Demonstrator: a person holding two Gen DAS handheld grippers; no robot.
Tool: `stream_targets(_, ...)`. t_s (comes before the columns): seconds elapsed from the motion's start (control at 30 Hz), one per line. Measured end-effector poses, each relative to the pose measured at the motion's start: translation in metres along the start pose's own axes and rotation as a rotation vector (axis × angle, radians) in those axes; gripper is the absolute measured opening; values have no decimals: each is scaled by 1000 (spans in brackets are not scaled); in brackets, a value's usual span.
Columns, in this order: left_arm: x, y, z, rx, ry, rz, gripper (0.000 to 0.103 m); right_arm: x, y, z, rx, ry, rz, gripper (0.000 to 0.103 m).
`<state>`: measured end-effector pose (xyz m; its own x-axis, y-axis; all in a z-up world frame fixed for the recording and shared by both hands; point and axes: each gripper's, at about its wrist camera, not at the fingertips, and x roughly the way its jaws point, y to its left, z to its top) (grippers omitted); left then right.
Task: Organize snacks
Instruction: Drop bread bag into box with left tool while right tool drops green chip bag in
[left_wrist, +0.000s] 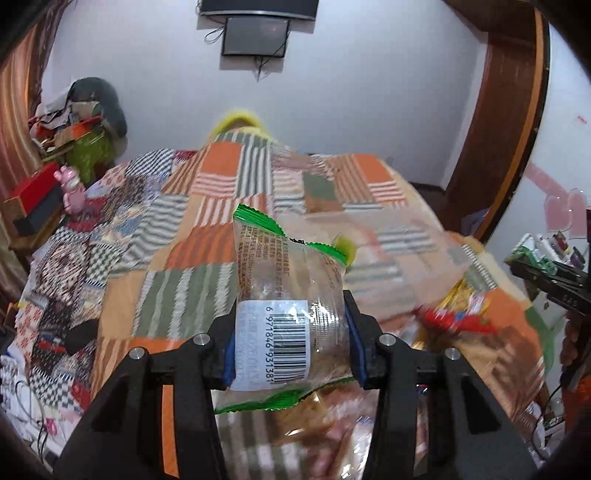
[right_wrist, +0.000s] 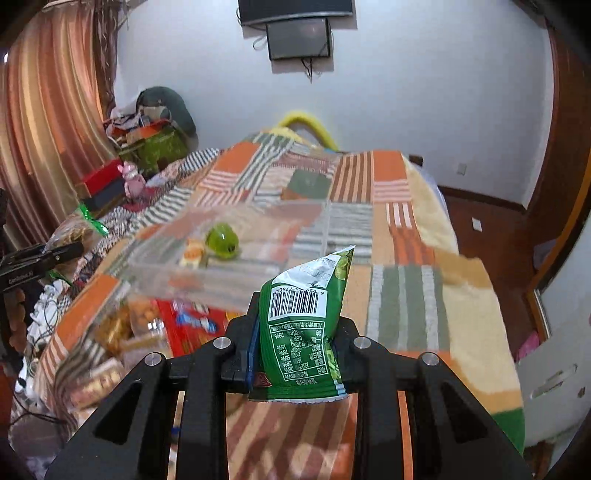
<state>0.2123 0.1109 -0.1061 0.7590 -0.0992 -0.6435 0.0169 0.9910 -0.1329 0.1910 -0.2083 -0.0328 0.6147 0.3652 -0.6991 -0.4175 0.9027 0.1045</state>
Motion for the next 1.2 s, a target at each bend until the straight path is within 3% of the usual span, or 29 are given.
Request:
stream_targets(0.23,21,-23,26,15,-18,-54,46,17,12,22,-15,-37,20,25)
stream_targets(0.5,69,-40,42,23,21,-81,46,54,19,39,-10,-23,43,25)
stream_targets(0.83,126,-45,41,37,107,-46,47,104,27,44,-40,68,44,25)
stream_targets(1.07,142,-44,35,28,157,-44,47,121,30,41,-58,129,53,28)
stream_targets(1.2,132,-48,35,44,141,-50,56,115,28,42,-55,126,53,43)
